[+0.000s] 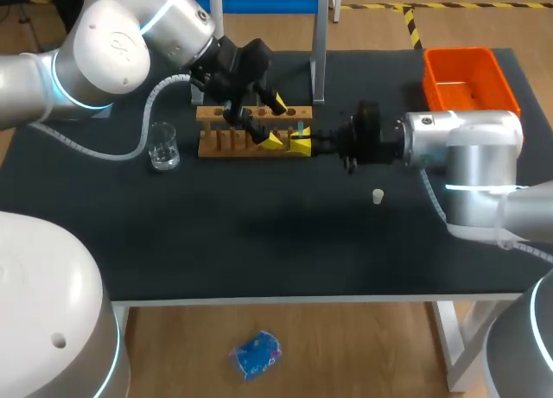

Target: Invert the test tube, pick up the pipette, mount the tip to pipette, aspirate from beaker and dispense into the tube, eject the tip, return the pipette, and cap with the stopper.

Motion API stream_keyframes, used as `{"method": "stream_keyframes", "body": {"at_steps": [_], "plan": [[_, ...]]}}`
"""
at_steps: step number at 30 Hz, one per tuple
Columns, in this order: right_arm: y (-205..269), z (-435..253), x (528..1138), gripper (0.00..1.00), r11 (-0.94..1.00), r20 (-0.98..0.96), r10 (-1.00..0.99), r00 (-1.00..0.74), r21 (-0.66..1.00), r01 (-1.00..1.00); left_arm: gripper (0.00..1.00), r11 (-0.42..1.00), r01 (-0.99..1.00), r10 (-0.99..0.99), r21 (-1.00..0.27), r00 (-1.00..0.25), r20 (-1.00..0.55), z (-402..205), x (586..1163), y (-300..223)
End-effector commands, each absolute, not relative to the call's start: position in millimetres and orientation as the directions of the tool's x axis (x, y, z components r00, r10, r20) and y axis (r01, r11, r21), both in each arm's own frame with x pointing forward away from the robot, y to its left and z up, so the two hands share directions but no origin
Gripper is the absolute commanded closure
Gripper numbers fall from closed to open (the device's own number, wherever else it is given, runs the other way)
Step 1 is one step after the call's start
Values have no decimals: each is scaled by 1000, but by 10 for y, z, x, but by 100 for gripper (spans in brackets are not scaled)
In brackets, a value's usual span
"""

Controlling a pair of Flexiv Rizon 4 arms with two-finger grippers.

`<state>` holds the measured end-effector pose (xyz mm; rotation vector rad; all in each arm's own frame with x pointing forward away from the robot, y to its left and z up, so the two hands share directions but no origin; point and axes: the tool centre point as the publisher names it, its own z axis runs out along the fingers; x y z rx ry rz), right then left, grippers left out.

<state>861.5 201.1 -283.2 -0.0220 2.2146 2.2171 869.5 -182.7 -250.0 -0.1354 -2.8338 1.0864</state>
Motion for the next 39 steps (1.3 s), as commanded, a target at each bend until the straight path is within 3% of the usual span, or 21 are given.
{"method": "stream_keyframes", "body": {"at_steps": [1, 21, 39], "plan": [[2006, -2826, 8609, 100, 1, -16, -4, -1000, 1000, -16, 0, 743, 45, 121, -667, -990, 68, -2489, 8700, -1825], [1272, -2792, 8821, 100, 23, -40, 151, -988, 999, -37, 0, 743, 45, 121, -667, -990, 68, -2489, 8700, -1825], [1299, -2785, 8580, 100, -6, -13, 97, -995, 1000, -14, 0, 743, 45, 121, -667, -990, 68, -2489, 8700, -1825]]}}
